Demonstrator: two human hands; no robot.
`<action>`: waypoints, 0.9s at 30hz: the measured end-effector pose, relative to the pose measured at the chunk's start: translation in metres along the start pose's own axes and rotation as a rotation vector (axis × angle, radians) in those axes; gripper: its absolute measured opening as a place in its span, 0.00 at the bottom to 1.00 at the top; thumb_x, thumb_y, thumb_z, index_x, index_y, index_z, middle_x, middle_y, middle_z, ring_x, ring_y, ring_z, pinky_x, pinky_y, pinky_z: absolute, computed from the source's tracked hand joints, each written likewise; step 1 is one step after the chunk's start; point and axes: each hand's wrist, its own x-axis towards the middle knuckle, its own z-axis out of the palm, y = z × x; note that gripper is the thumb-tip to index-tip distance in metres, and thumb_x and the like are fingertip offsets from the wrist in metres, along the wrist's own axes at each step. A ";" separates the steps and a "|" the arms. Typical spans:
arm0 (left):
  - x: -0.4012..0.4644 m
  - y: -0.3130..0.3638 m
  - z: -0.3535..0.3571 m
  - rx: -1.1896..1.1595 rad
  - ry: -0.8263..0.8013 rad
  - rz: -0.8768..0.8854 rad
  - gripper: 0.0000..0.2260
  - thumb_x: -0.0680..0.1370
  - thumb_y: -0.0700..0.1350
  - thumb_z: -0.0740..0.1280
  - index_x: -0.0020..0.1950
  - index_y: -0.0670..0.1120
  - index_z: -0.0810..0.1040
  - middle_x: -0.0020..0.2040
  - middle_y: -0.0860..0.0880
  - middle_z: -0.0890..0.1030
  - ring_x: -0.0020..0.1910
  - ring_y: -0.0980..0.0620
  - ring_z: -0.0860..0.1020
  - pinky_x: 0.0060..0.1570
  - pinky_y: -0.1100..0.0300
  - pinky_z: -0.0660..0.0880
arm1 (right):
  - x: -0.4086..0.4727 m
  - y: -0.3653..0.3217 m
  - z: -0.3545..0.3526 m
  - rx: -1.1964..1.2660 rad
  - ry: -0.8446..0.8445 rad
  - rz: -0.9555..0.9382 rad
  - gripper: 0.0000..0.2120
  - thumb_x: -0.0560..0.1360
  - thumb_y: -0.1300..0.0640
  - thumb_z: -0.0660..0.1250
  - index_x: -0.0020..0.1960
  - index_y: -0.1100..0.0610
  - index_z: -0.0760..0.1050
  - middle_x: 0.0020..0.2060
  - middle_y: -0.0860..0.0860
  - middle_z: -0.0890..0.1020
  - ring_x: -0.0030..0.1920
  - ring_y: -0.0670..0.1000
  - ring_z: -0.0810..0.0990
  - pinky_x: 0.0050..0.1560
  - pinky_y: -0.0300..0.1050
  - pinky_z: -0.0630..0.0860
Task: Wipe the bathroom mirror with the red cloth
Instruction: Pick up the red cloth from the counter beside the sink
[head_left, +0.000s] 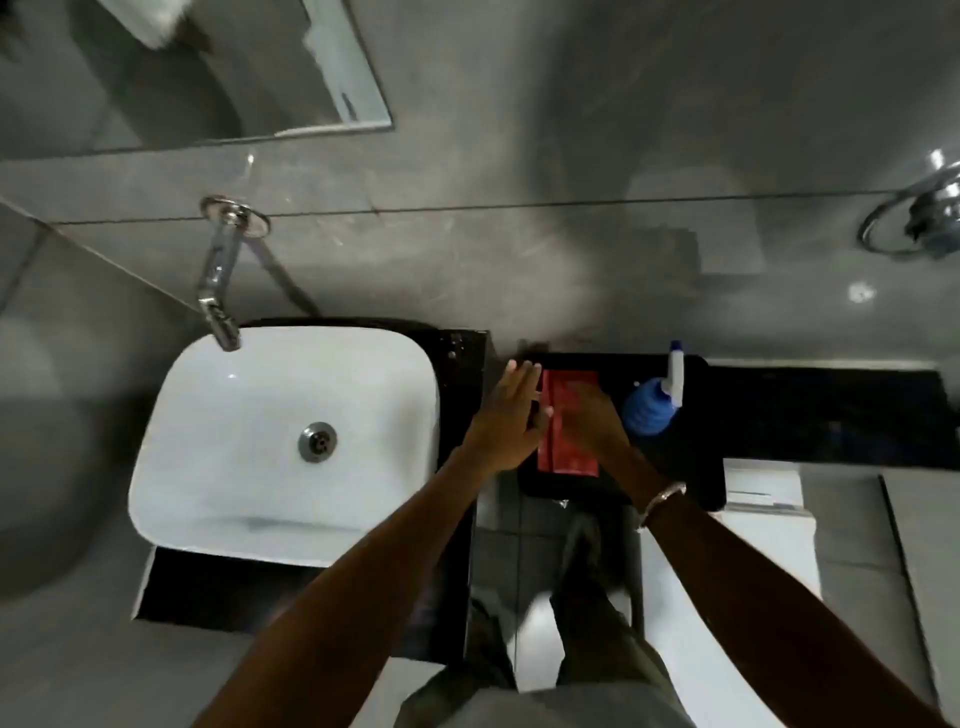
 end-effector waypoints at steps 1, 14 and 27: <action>0.007 -0.002 0.012 0.000 -0.039 -0.039 0.31 0.86 0.52 0.58 0.84 0.41 0.49 0.85 0.42 0.50 0.85 0.43 0.44 0.84 0.48 0.51 | 0.007 0.008 0.007 0.052 -0.016 0.085 0.23 0.84 0.53 0.62 0.77 0.59 0.68 0.74 0.58 0.73 0.75 0.59 0.71 0.76 0.52 0.67; 0.025 -0.026 0.038 -0.151 -0.062 -0.174 0.28 0.87 0.54 0.54 0.84 0.45 0.53 0.86 0.48 0.49 0.84 0.50 0.40 0.83 0.48 0.52 | 0.044 -0.002 0.022 0.628 0.074 0.455 0.21 0.80 0.55 0.64 0.68 0.66 0.76 0.65 0.65 0.80 0.66 0.66 0.79 0.66 0.55 0.77; -0.053 0.022 -0.174 -2.145 0.539 -0.132 0.25 0.84 0.59 0.52 0.55 0.48 0.87 0.51 0.46 0.87 0.56 0.48 0.85 0.60 0.52 0.81 | -0.119 -0.272 -0.108 -0.035 0.370 -0.622 0.17 0.82 0.48 0.62 0.55 0.61 0.79 0.52 0.59 0.83 0.56 0.61 0.81 0.59 0.50 0.74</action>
